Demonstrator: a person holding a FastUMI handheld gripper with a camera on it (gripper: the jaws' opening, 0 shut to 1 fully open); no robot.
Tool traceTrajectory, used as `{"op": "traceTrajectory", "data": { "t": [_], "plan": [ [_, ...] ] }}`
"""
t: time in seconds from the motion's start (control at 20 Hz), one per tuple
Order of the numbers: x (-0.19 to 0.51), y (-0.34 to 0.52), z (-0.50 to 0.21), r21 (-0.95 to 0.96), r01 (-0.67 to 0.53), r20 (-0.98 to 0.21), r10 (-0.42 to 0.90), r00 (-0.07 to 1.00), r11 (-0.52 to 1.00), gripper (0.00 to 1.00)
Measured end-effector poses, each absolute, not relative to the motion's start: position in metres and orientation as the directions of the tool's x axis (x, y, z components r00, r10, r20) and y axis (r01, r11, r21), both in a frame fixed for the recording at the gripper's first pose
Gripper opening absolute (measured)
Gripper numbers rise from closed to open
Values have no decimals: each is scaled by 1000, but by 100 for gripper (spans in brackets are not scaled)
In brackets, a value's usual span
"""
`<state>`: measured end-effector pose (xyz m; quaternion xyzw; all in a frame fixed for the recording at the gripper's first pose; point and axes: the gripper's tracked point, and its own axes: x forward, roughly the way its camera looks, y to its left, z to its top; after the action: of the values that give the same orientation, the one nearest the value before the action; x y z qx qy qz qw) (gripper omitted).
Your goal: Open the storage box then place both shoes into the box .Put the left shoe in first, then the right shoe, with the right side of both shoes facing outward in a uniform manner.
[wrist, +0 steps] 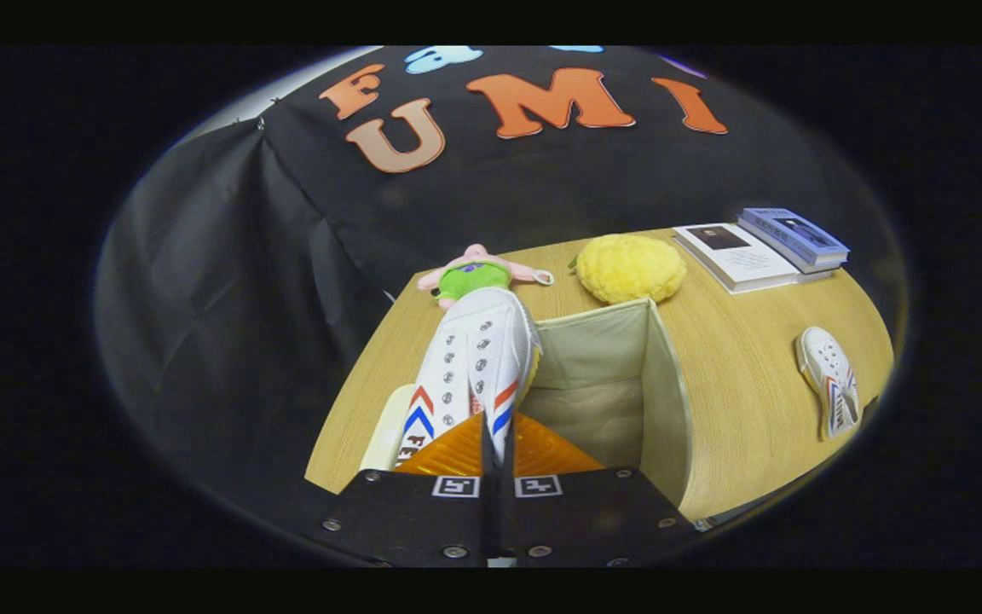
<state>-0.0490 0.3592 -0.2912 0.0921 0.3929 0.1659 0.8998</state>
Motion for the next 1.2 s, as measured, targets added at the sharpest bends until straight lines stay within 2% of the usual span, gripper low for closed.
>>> {"op": "traceTrajectory", "data": {
  "t": [0.2,0.3,0.4,0.5,0.55,0.8,1.2],
  "plan": [
    [-56,369,-291,320,-270,-682,419,600,908,6],
    [-55,363,-281,320,-269,-663,418,622,908,27],
    [-45,358,-263,313,-278,-621,417,663,908,66],
    [-38,352,-254,306,-288,-600,419,682,907,94],
    [-35,348,-248,304,-287,-588,416,694,908,98],
    [-16,312,-233,283,-268,-555,386,737,921,99],
    [13,225,-226,239,-172,-525,276,805,956,99]
  ]
}}
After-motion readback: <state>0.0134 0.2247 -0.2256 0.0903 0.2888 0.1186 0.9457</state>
